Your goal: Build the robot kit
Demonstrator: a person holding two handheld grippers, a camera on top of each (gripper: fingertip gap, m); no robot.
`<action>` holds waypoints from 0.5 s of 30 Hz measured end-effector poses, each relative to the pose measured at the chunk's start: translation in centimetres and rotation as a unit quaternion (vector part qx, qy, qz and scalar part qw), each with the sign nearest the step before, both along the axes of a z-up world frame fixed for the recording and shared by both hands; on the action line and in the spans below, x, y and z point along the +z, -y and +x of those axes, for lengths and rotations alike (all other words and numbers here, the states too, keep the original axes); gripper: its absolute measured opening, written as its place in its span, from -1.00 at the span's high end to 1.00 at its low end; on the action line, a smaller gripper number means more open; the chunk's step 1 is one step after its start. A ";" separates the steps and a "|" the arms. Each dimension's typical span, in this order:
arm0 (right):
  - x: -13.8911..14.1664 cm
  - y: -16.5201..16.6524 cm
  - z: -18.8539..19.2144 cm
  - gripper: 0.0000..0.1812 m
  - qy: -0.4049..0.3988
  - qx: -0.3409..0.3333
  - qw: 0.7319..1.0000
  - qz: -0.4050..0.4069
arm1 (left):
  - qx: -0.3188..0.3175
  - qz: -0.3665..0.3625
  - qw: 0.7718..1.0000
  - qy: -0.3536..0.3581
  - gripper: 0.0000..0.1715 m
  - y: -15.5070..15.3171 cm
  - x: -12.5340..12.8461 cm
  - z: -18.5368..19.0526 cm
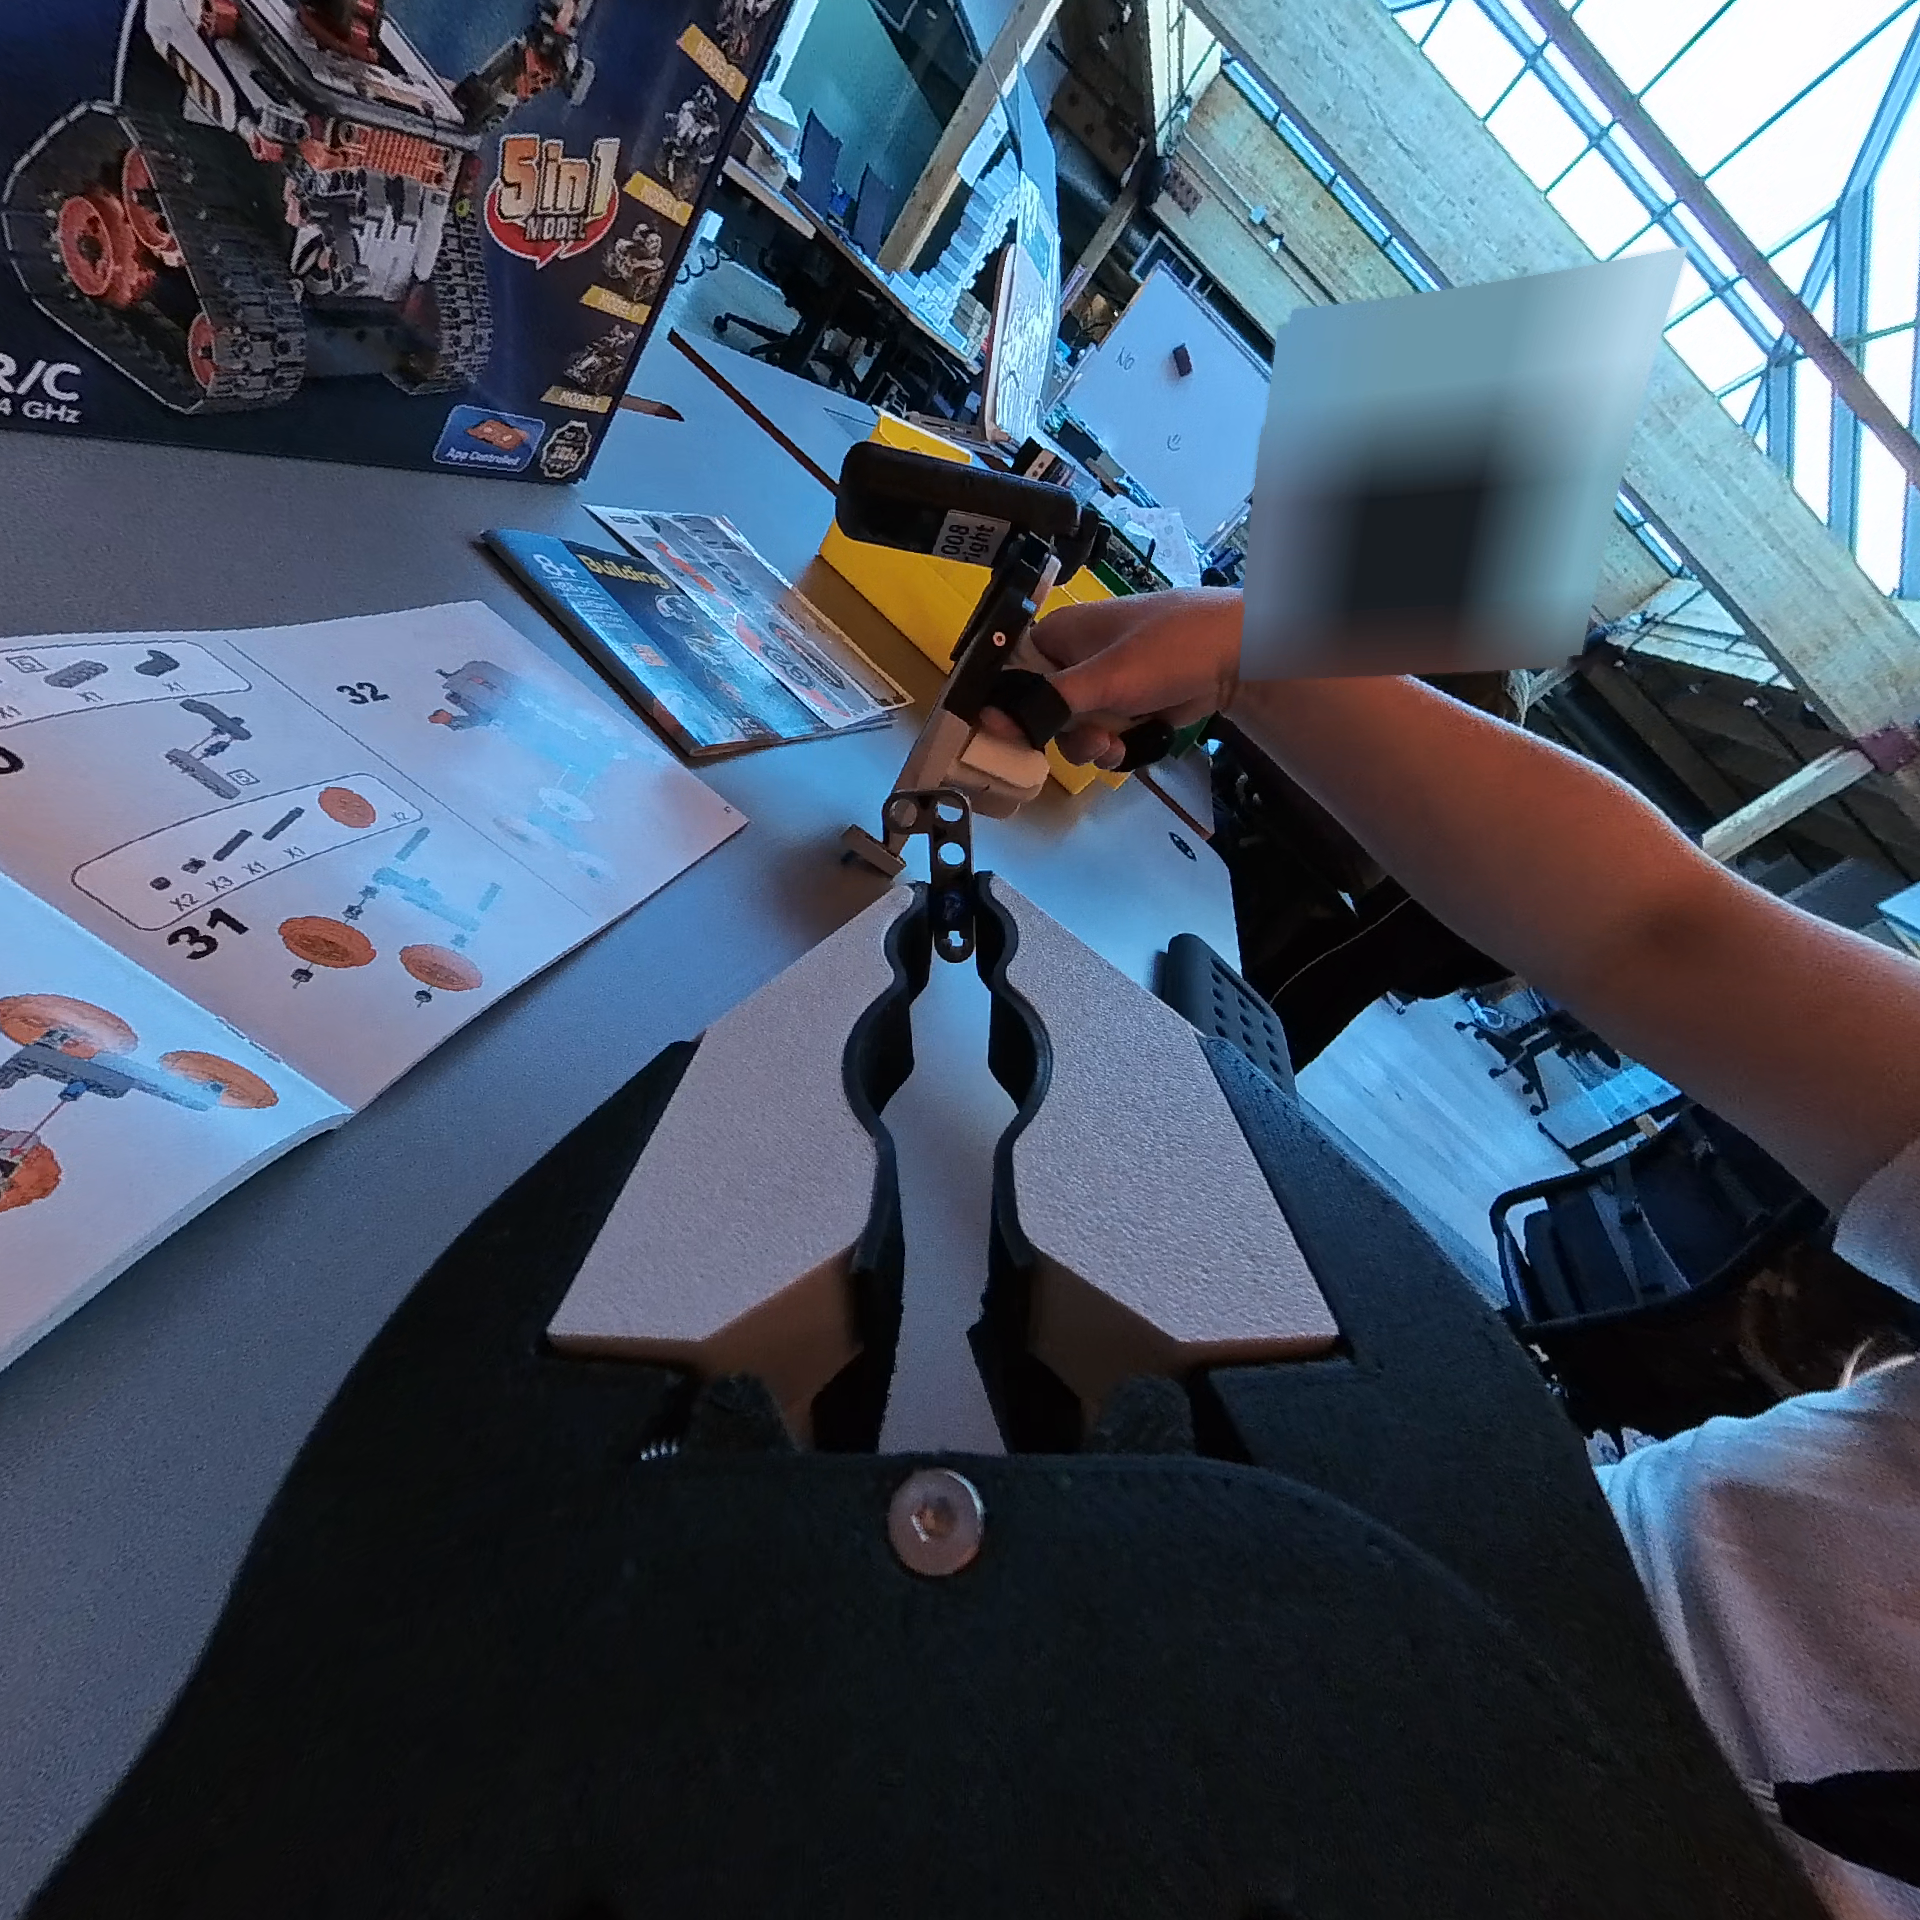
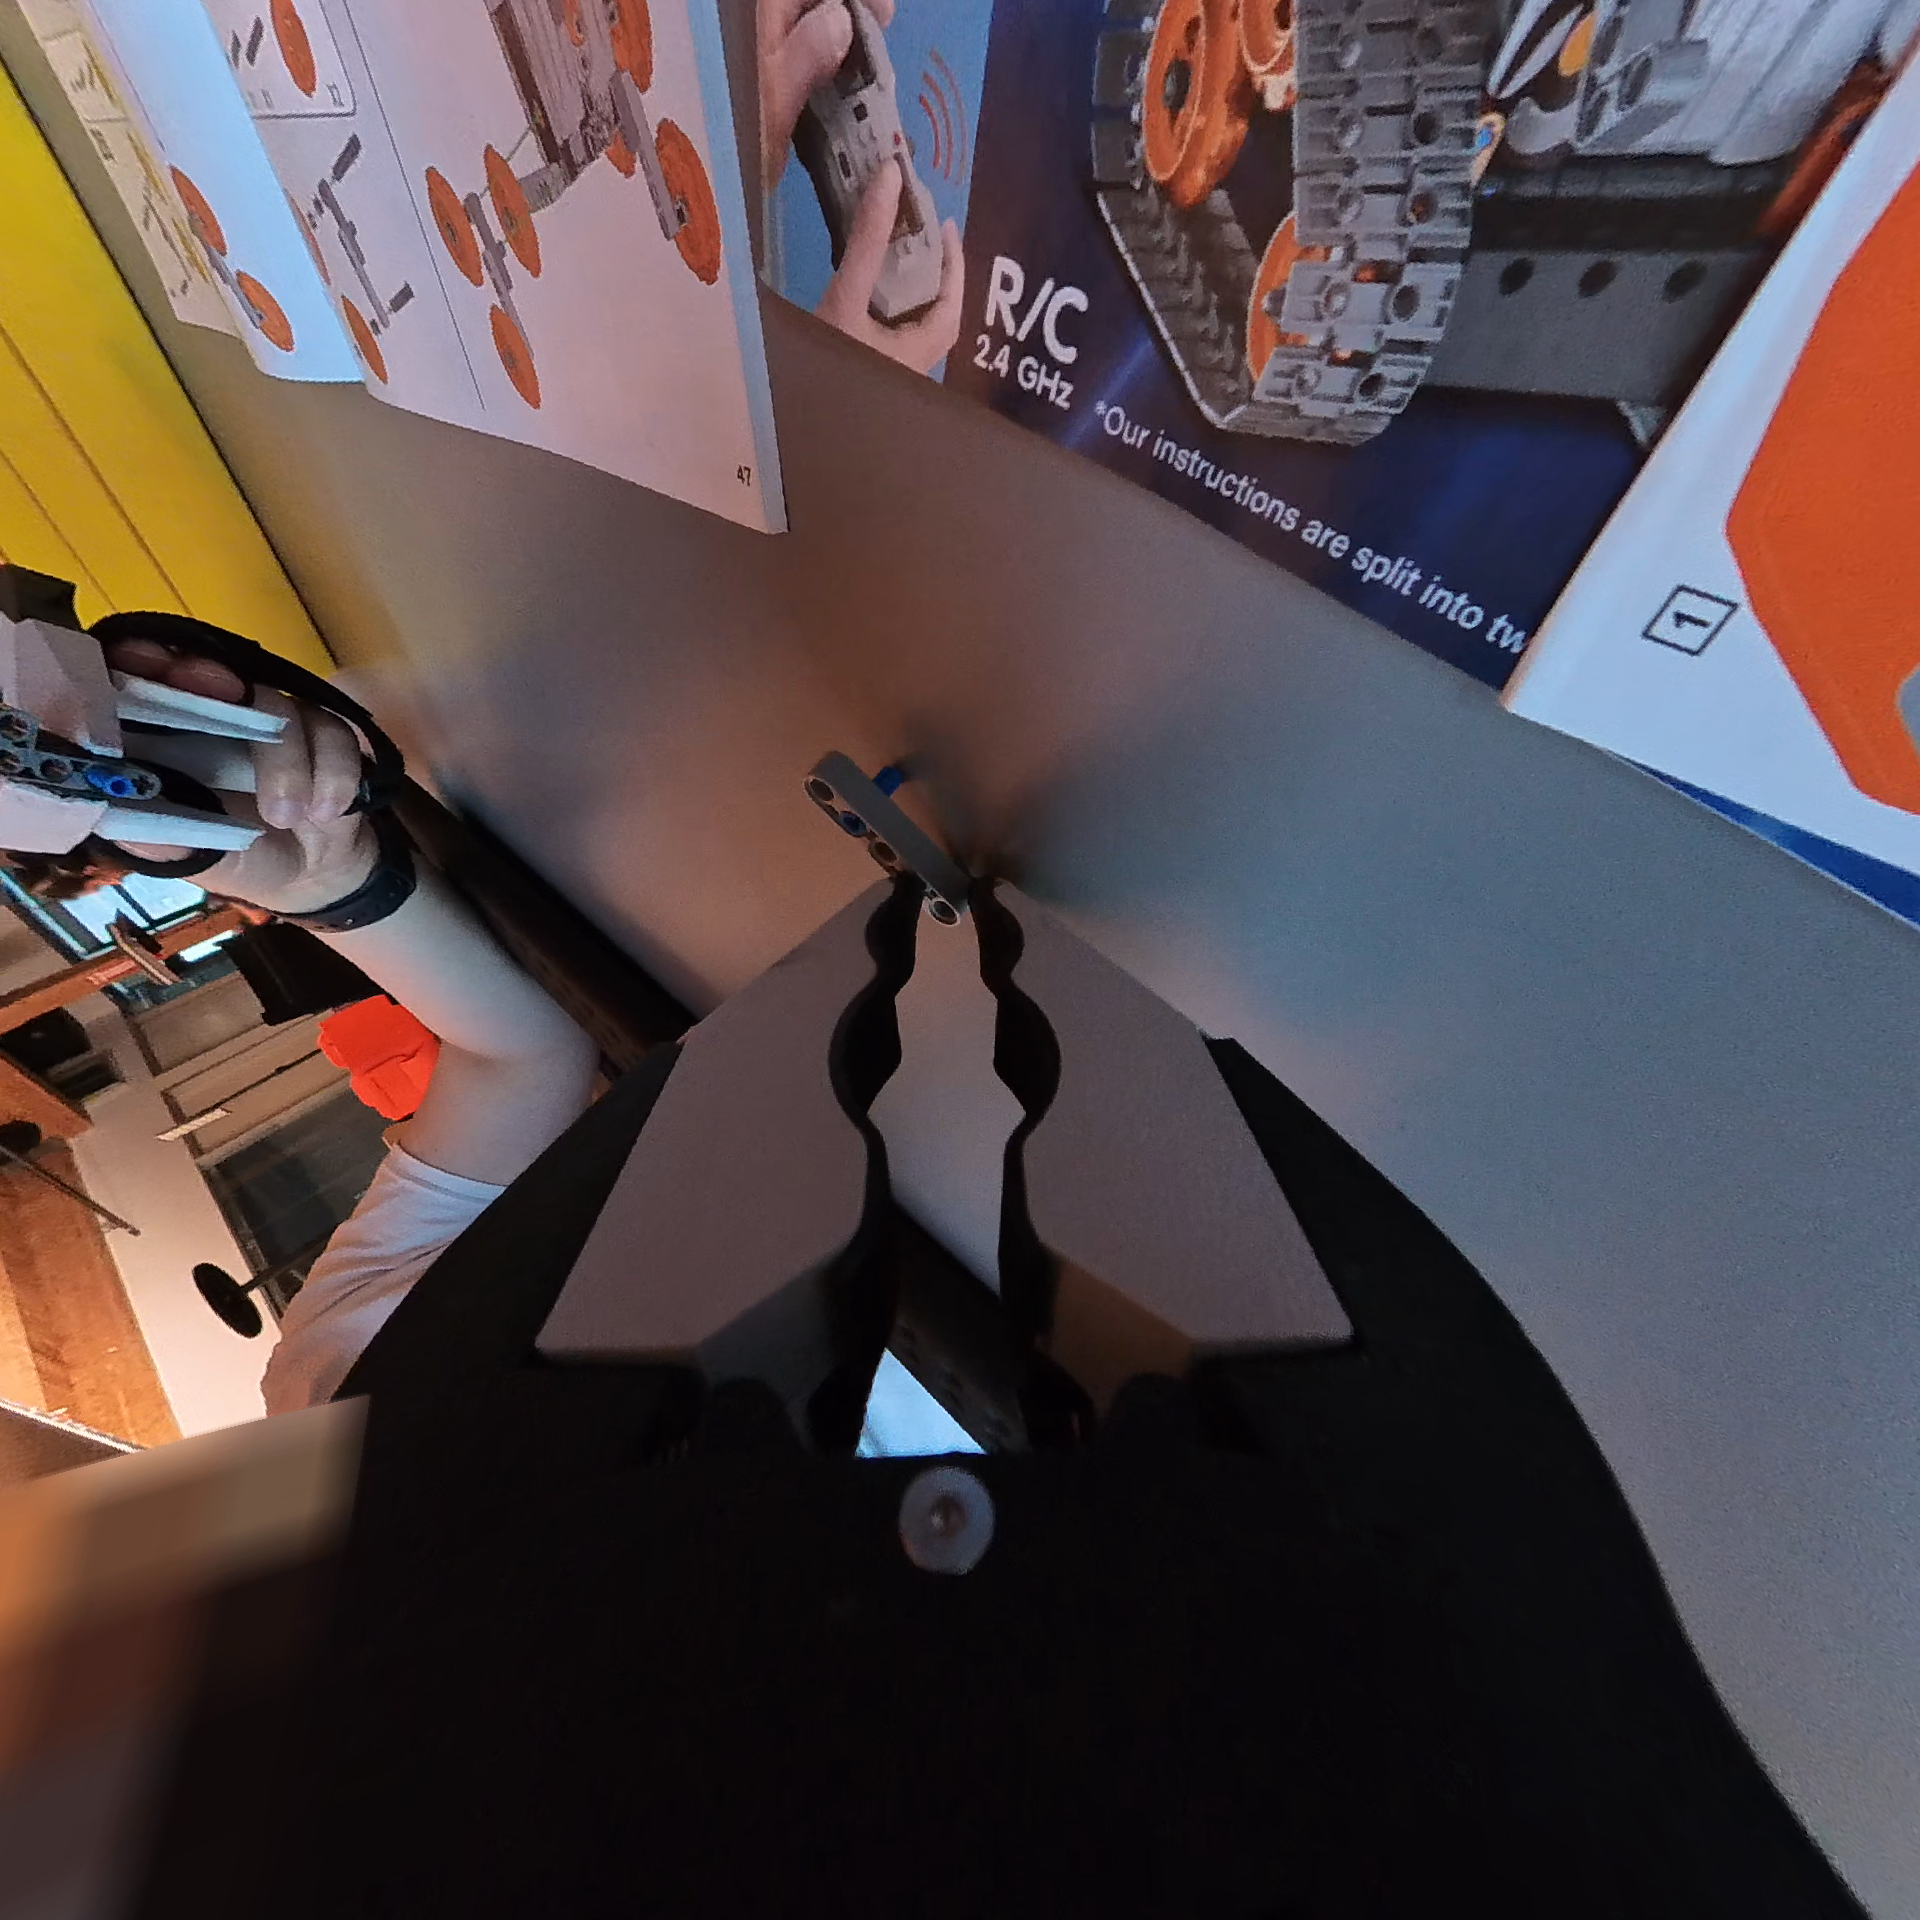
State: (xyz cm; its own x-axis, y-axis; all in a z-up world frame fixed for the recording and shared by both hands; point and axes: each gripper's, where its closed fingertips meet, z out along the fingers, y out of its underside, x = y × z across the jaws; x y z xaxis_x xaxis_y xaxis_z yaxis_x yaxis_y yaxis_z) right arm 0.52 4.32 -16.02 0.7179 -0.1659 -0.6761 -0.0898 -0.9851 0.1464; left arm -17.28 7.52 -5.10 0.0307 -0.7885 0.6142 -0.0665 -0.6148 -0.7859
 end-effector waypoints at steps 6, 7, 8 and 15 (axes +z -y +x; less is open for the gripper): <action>0.3 -0.1 -0.1 0.79 -0.003 0.008 1.000 0.011 | 0.001 0.001 1.000 0.005 0.95 0.0 0.3 -0.1; 0.3 -0.1 -0.1 0.79 -0.003 0.011 1.000 0.014 | 0.001 0.000 1.000 0.005 0.95 0.0 0.3 -0.1; 0.3 -0.1 -0.1 0.79 -0.002 0.014 1.000 0.016 | 0.000 0.000 1.000 0.006 0.95 0.0 0.3 -0.1; 0.5 -0.9 0.6 0.74 0.037 0.049 0.995 0.077 | -0.002 0.000 1.000 0.003 0.95 0.0 0.2 -0.1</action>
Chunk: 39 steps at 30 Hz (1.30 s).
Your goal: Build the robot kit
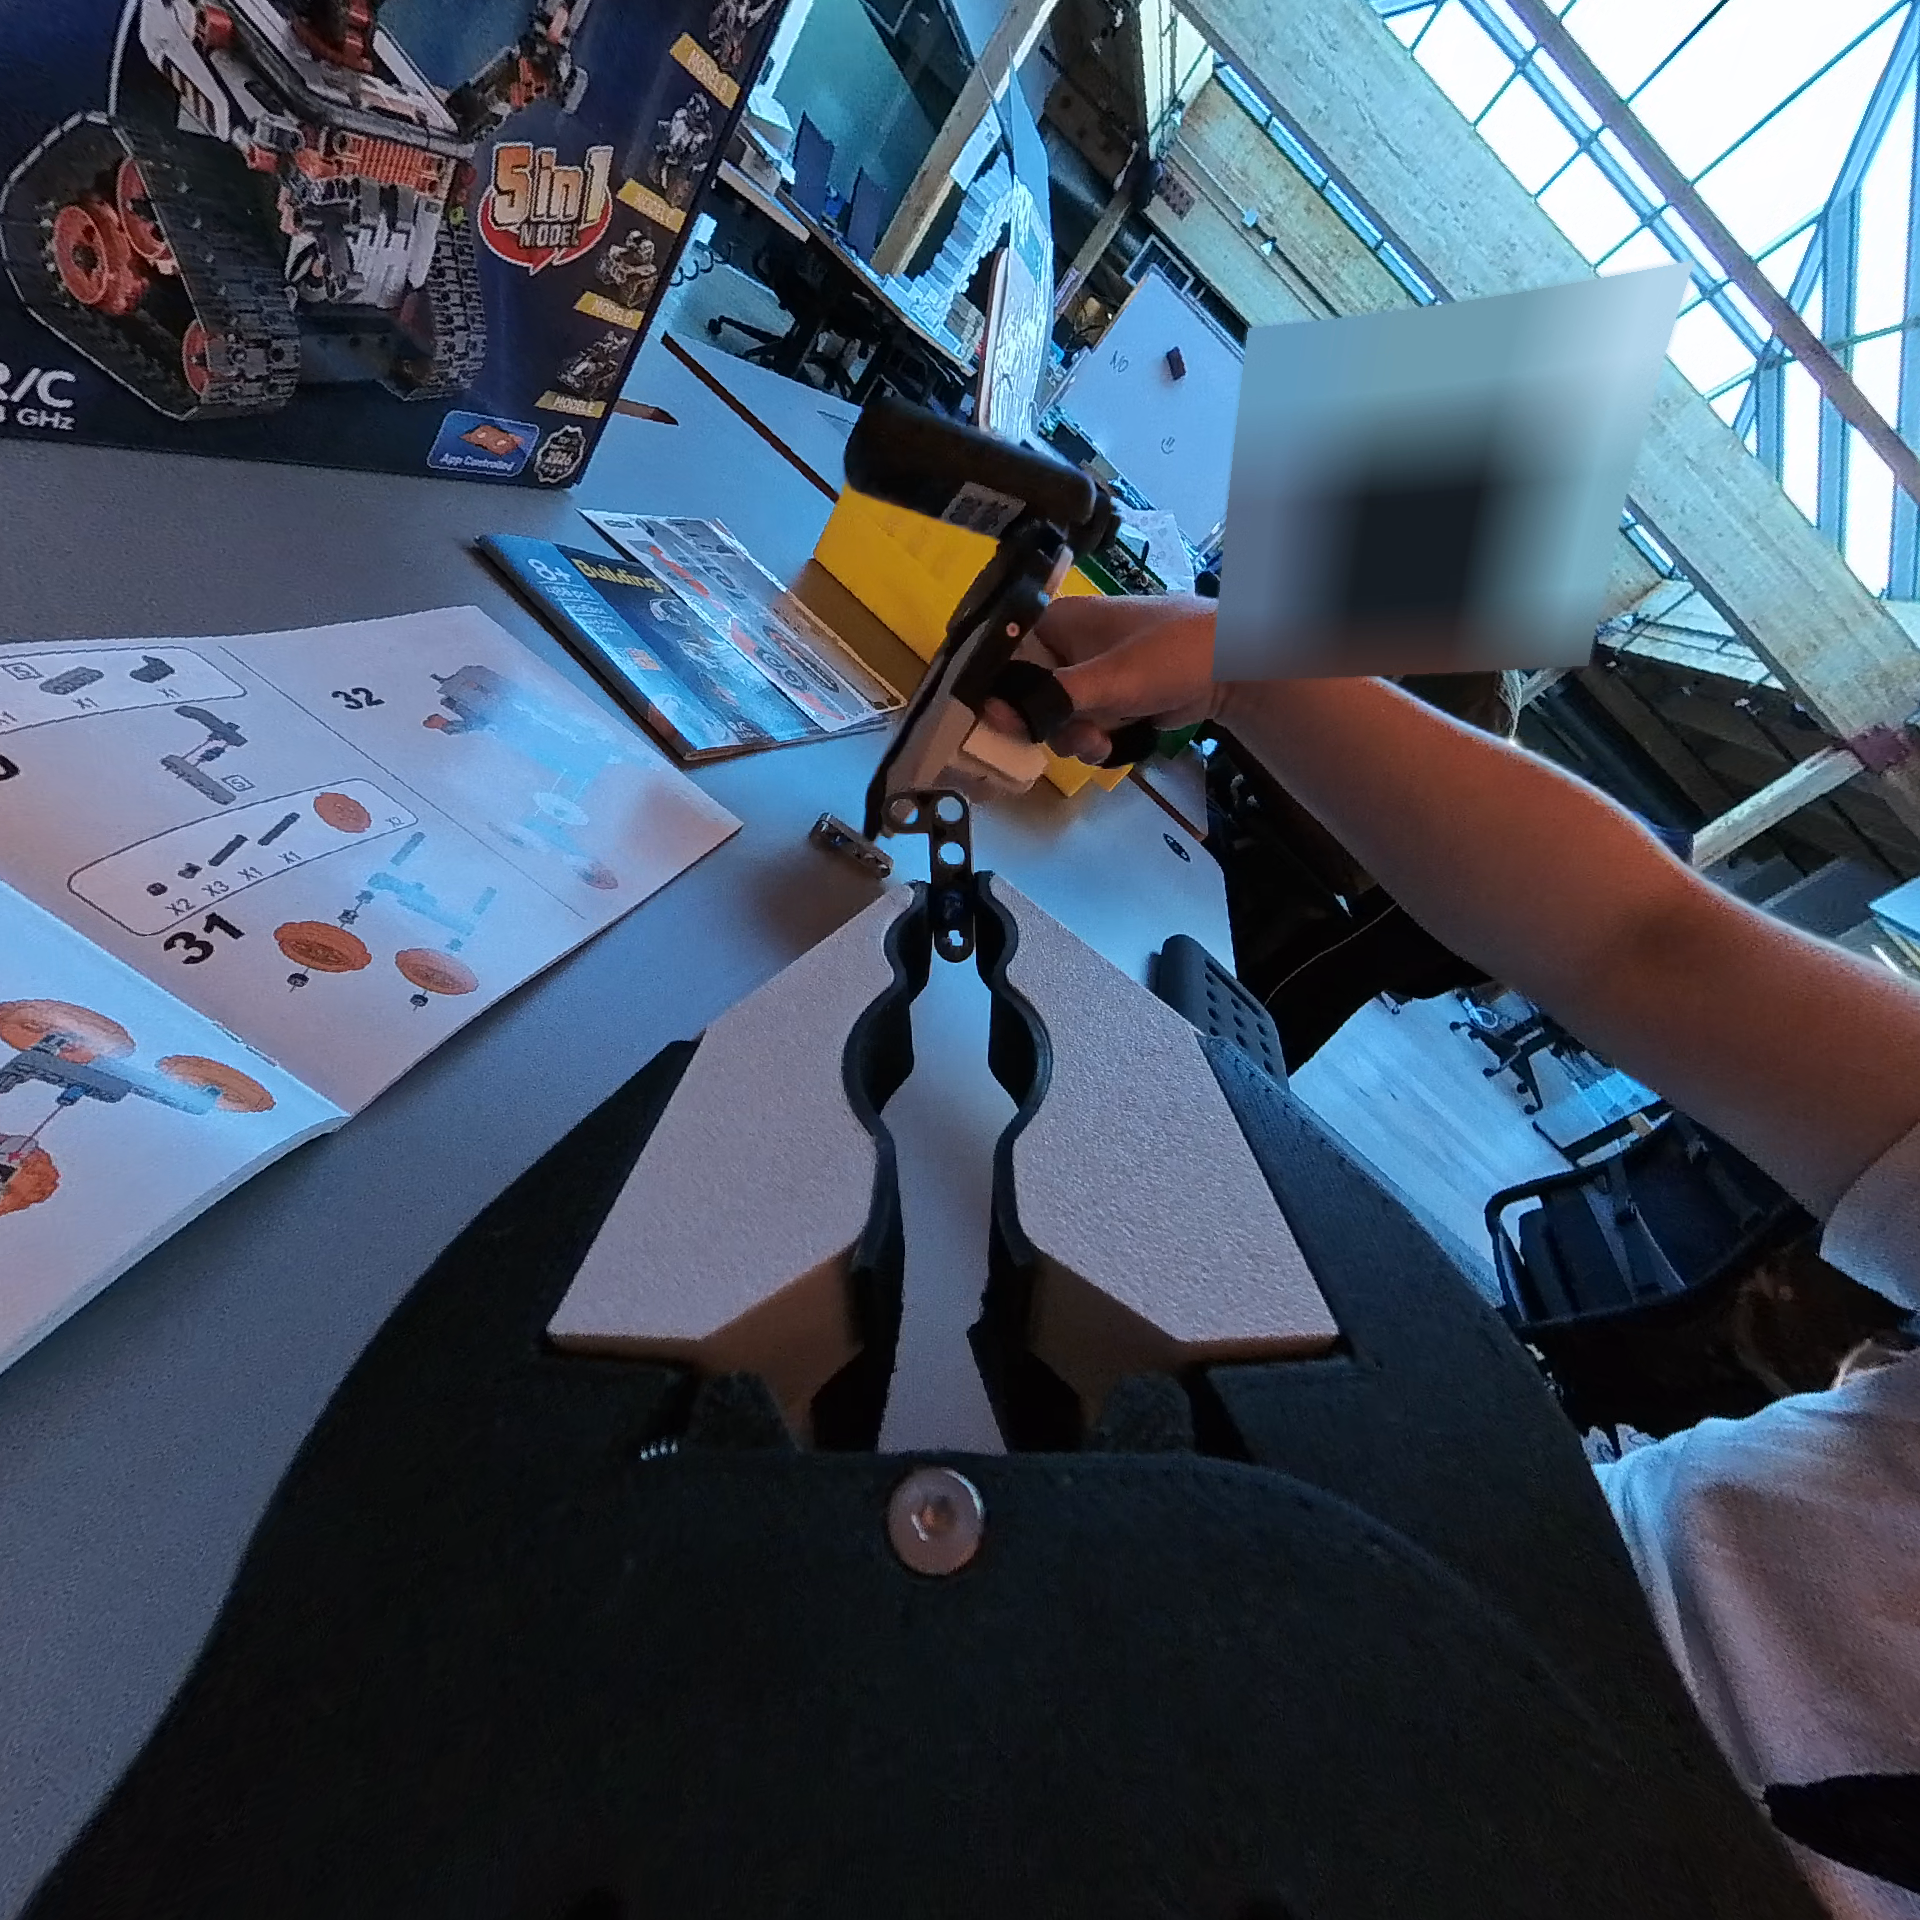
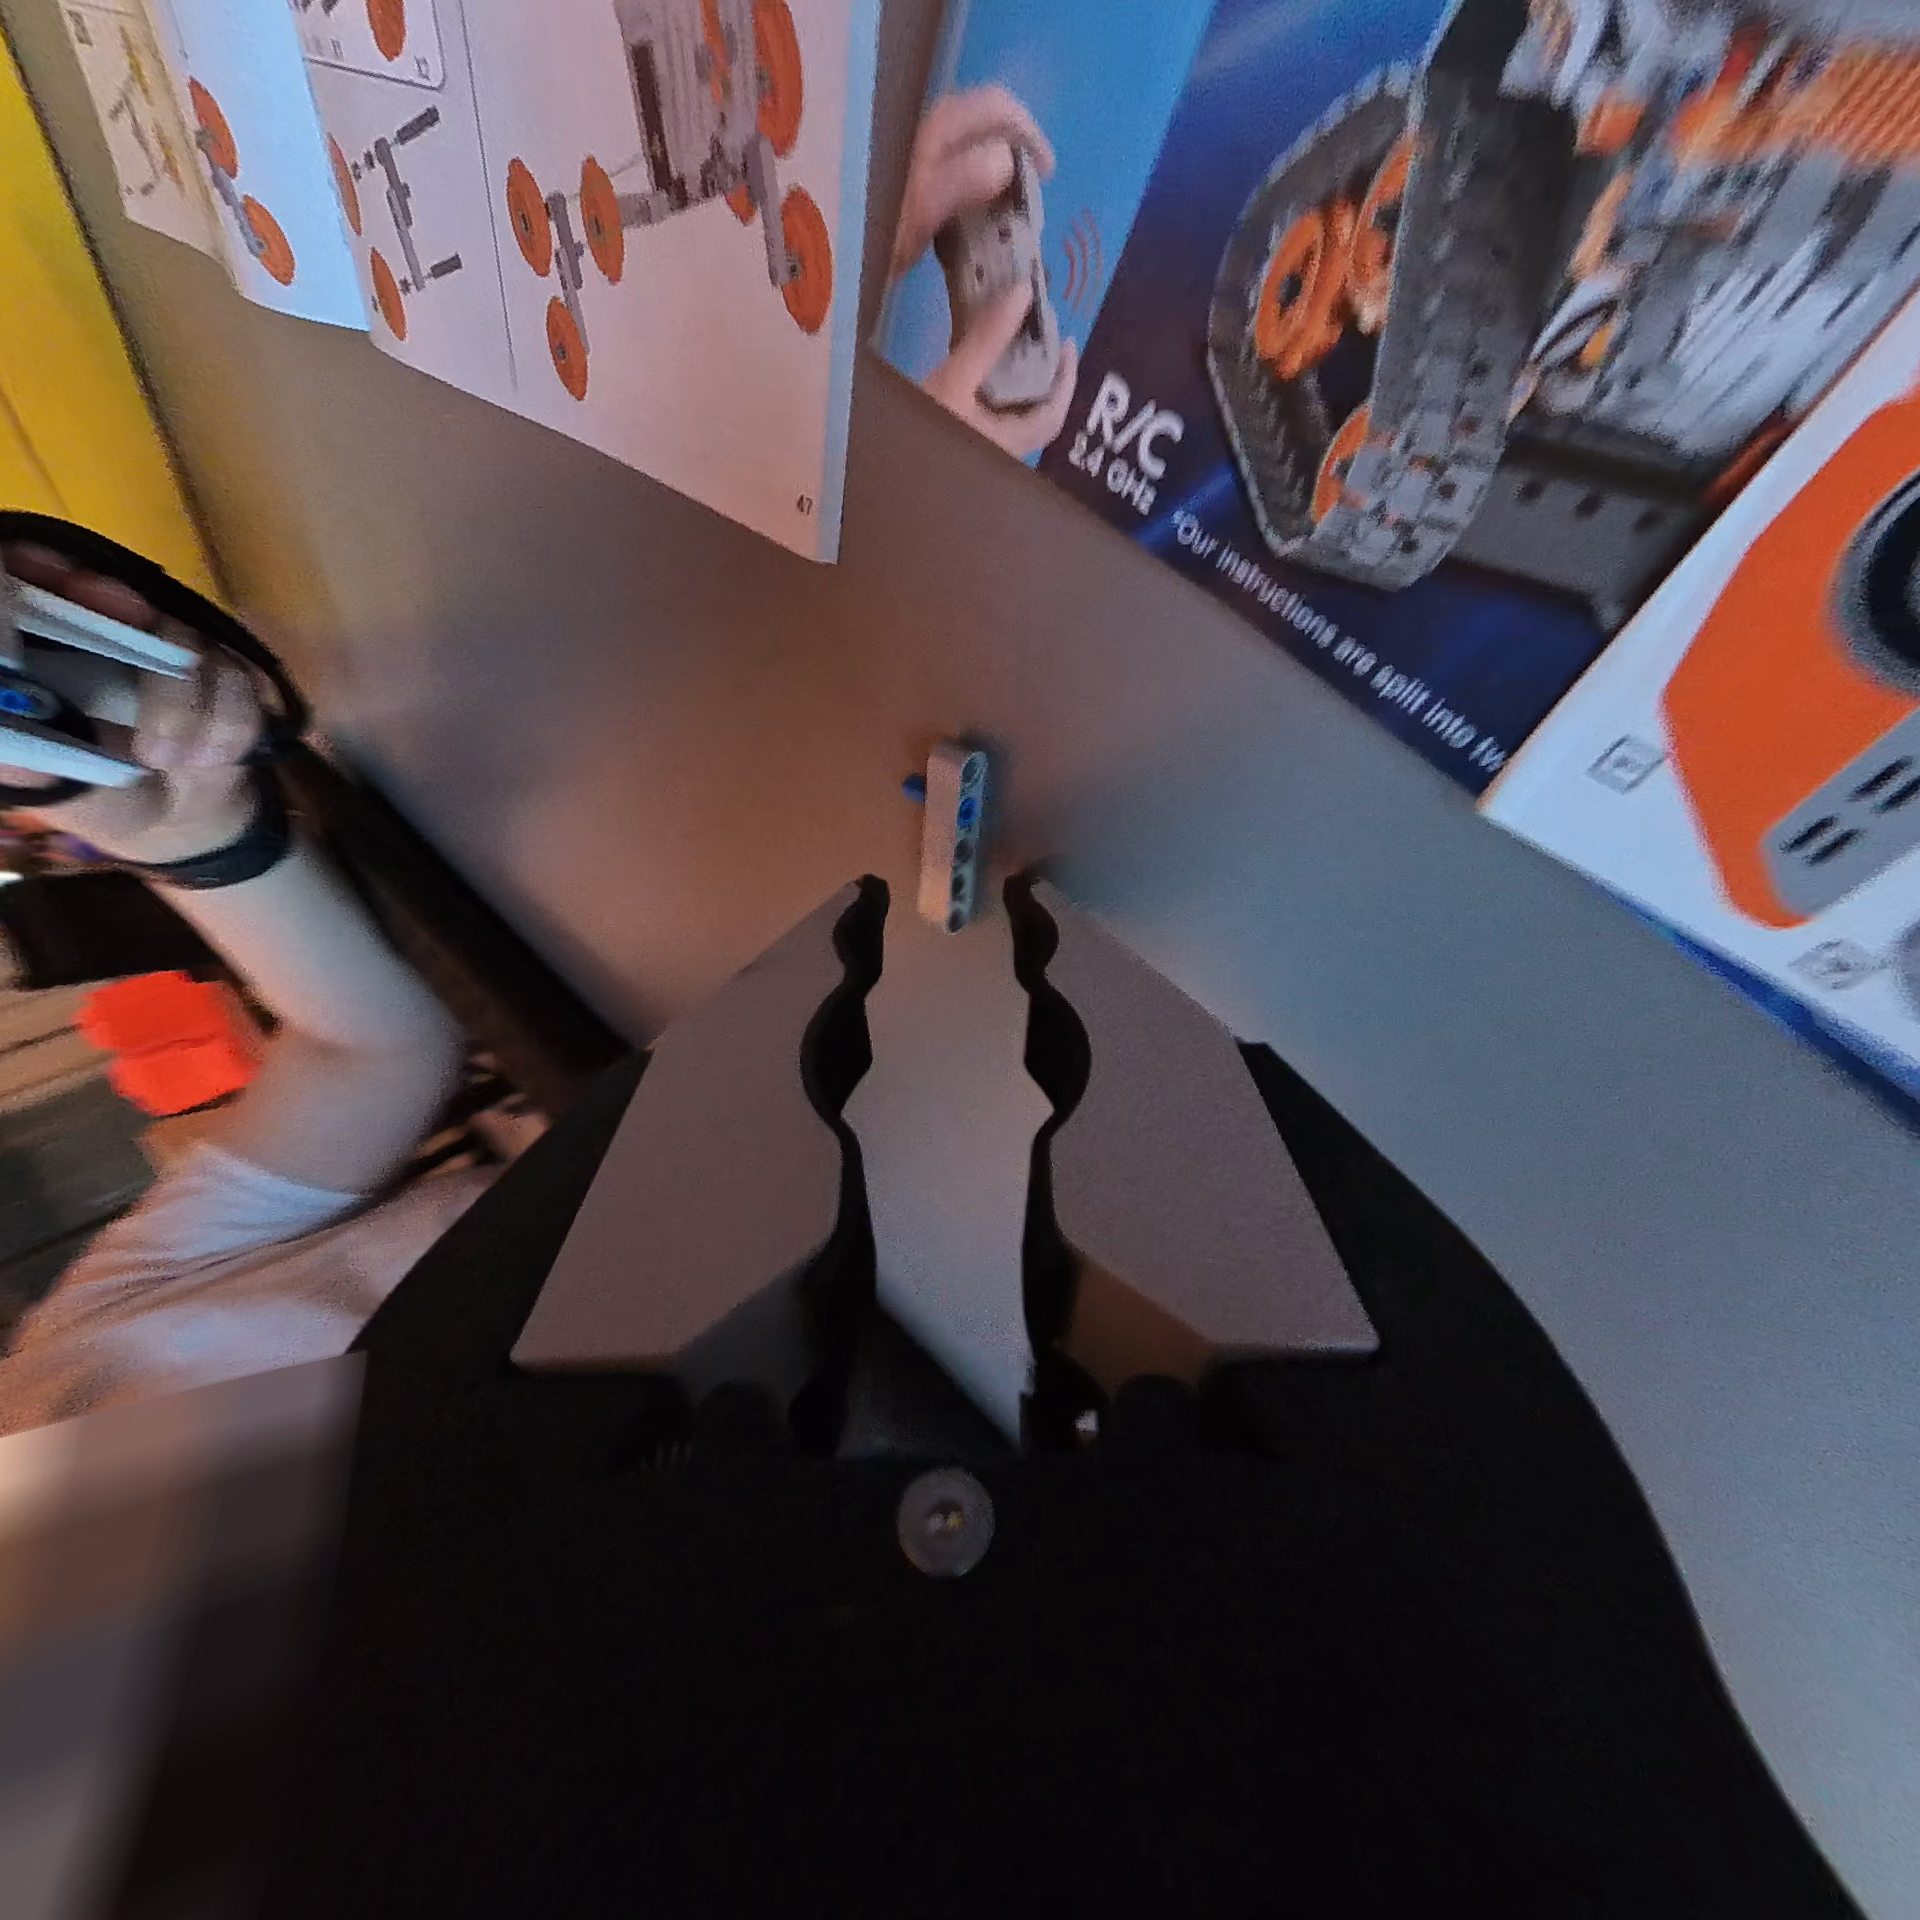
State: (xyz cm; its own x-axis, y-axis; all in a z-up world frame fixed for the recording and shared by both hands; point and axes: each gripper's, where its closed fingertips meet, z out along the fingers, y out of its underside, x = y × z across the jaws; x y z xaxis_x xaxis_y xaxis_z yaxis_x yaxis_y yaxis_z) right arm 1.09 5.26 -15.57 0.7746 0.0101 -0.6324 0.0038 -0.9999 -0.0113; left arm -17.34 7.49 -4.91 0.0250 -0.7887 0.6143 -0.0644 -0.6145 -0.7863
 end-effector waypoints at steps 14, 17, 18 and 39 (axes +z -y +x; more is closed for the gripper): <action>-0.1 -0.6 0.4 0.72 0.107 0.042 0.967 0.226 | -0.005 0.000 1.000 -0.011 0.95 0.2 -0.4 0.3; -0.2 -0.8 0.2 0.71 0.112 0.033 0.969 0.218 | -0.006 0.002 1.000 -0.018 0.95 0.2 -0.7 0.4; -0.2 -0.8 0.1 0.69 0.120 0.038 0.968 0.218 | -0.006 0.003 1.000 -0.021 0.95 0.2 -0.8 0.4; -0.4 -1.5 0.2 0.92 0.291 0.150 0.918 0.224 | 0.032 -0.010 0.999 -0.011 0.95 -1.3 -1.0 -0.1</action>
State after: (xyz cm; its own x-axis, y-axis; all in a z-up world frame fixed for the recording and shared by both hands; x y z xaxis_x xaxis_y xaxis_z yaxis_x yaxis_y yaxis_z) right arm 1.27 6.77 -15.96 0.8997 0.4364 0.0071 0.4142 -0.8486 -0.3292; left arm -17.45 8.74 -5.88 0.0891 -0.7726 0.6286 -0.0413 -0.6334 -0.7727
